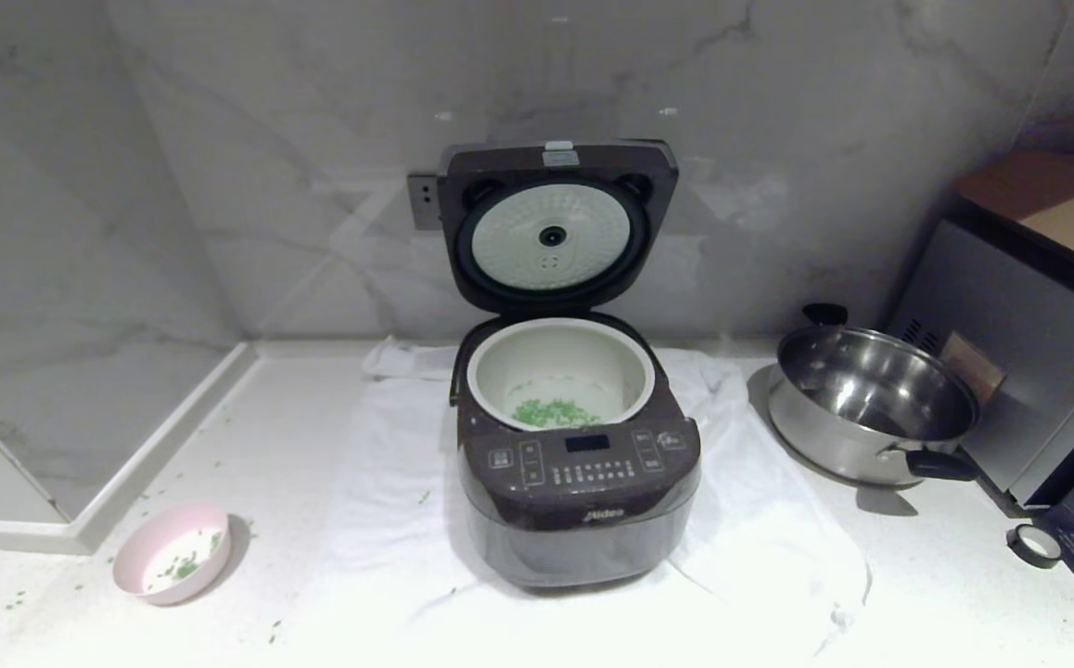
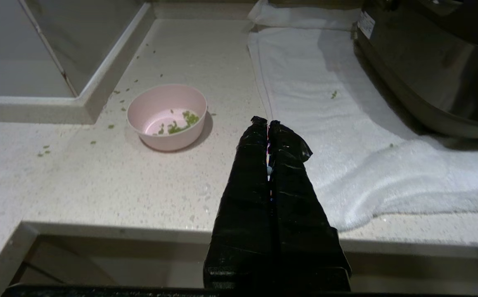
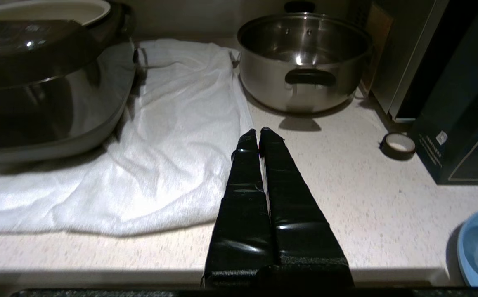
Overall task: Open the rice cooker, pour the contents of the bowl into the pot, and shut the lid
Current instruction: Turn on the tap
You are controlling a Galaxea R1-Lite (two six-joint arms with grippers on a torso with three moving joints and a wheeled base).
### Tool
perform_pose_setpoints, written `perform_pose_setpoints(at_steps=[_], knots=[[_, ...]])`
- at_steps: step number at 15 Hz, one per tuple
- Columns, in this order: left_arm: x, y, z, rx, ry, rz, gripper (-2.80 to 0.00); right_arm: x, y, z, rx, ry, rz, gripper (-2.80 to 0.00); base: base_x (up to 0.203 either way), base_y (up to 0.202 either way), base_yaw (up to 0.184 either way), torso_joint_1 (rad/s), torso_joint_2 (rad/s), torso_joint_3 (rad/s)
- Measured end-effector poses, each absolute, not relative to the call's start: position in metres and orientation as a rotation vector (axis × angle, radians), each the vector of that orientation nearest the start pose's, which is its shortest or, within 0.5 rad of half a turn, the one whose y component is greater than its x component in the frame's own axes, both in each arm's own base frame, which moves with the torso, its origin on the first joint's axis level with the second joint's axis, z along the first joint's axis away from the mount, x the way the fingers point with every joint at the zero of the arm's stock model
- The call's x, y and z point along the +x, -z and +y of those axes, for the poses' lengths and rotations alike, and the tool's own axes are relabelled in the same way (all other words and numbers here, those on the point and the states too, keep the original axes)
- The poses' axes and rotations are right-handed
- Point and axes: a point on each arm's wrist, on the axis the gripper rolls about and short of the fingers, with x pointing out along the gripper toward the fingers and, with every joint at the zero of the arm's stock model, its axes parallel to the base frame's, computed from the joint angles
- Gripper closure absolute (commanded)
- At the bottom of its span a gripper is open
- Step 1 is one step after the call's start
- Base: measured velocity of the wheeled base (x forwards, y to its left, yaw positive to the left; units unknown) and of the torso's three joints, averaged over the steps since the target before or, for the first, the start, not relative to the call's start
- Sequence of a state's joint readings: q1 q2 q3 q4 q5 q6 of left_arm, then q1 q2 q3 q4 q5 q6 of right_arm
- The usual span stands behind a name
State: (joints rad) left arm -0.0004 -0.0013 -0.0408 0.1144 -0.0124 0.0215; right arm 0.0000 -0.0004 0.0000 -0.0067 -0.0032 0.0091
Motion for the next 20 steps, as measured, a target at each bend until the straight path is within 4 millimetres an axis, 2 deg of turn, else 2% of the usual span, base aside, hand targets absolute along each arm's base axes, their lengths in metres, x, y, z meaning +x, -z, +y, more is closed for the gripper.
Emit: perform_pose_setpoints(at_steps=[6,12,20], knots=[[-0.0264,-0.0750,-0.0002,0.022,0.013,0.072,0.00,-0.0228,-0.0761,-0.0001,0.009,0.003,-0.006,0.00,-0.186,0.000,-0.003,0.001,0.00,0.003],[-0.0264,-0.0750,-0.0002,0.021,0.015,0.072,0.00,-0.0228,-0.0761,-0.0001,0.009,0.003,-0.006,0.00,-0.012,0.000,0.009,0.000,0.00,0.001],[-0.0264,-0.0749,-0.0002,0.020,0.014,0.073,0.00,-0.0228,-0.0761,-0.0001,0.009,0.003,-0.006,0.00,-0.002,-0.008,0.164,0.003,0.01,0.003]])
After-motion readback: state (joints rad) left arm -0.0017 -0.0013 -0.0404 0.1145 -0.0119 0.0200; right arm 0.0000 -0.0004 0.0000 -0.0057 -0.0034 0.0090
